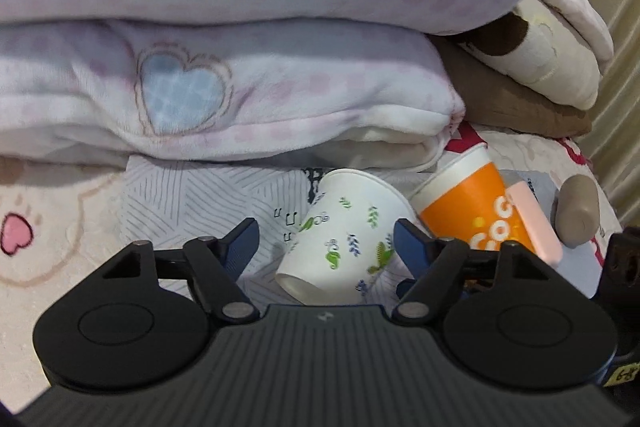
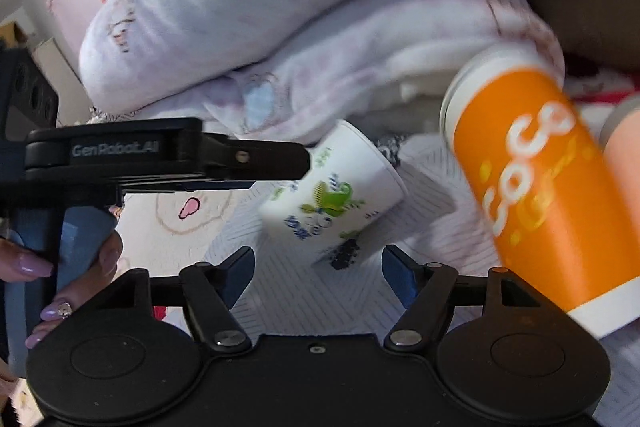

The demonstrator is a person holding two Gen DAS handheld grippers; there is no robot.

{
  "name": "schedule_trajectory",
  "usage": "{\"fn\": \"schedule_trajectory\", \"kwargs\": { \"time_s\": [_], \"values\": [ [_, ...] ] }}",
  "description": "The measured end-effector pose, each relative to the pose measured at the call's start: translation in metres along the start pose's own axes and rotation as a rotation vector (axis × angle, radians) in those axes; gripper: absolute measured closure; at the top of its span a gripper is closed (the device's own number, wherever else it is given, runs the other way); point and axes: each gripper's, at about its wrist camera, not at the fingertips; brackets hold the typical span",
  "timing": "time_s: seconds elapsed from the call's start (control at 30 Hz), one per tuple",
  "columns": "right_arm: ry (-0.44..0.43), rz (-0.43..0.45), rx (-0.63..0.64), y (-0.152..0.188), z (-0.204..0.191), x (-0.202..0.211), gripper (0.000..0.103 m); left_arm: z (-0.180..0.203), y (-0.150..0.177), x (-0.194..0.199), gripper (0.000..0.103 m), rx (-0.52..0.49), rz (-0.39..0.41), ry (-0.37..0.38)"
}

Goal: Flip cup upright
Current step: 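Move the left gripper toward the white leaf-print cup and close on it, then lift the white cup with the left gripper and rotate it upright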

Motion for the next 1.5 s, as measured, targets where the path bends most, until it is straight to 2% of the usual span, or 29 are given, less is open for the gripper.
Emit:
{"fn": "schedule_trajectory", "kwargs": {
  "time_s": [0.17, 0.3, 0.43, 0.57, 0.77, 0.83, 0.9, 1.03, 1.13, 1.3, 1.5],
  "values": [
    [-0.024, -0.008, -0.019, 0.000, 0.008, -0.008, 0.024, -0.016, 0.007, -0.014, 0.041, 0.095, -0.035, 0.069],
    [-0.036, -0.001, -0.026, -0.003, 0.007, -0.011, 0.023, -0.020, 0.011, -0.017, 0.049, 0.161, -0.058, 0.155],
    [-0.035, 0.022, -0.030, -0.007, 0.006, -0.016, 0.022, -0.018, 0.015, -0.022, 0.050, 0.216, -0.092, 0.200],
    [-0.032, 0.062, -0.038, -0.009, 0.005, -0.019, 0.022, -0.015, 0.018, -0.026, 0.051, 0.220, -0.110, 0.205],
    [0.026, 0.065, 0.013, -0.006, 0.000, -0.018, 0.022, -0.009, 0.017, -0.028, 0.051, 0.218, -0.118, 0.227],
    [0.034, 0.079, 0.015, -0.006, 0.001, -0.017, 0.025, -0.008, 0.019, -0.027, 0.051, 0.212, -0.119, 0.230],
    [0.051, 0.080, 0.031, -0.007, 0.003, -0.017, 0.034, -0.009, 0.021, -0.026, 0.051, 0.204, -0.121, 0.222],
    [0.043, 0.083, 0.025, -0.007, 0.008, -0.017, 0.035, -0.008, 0.019, -0.025, 0.051, 0.200, -0.112, 0.210],
    [0.047, 0.075, 0.033, -0.005, 0.007, -0.016, 0.036, -0.002, 0.017, -0.021, 0.050, 0.169, -0.093, 0.181],
    [0.077, 0.068, 0.061, -0.003, 0.001, -0.009, 0.037, 0.011, 0.020, -0.013, 0.049, 0.160, -0.106, 0.162],
    [0.110, 0.031, 0.093, 0.004, -0.008, 0.008, 0.037, 0.022, 0.024, 0.001, 0.047, 0.202, -0.130, 0.161]
  ]
}}
Point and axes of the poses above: each gripper's, at about its wrist camera, not at the fingertips, and x roughly against the way its jaws point, z to its right, y to its underside, and after that the axes turned 10 degrees about -x, right-handed
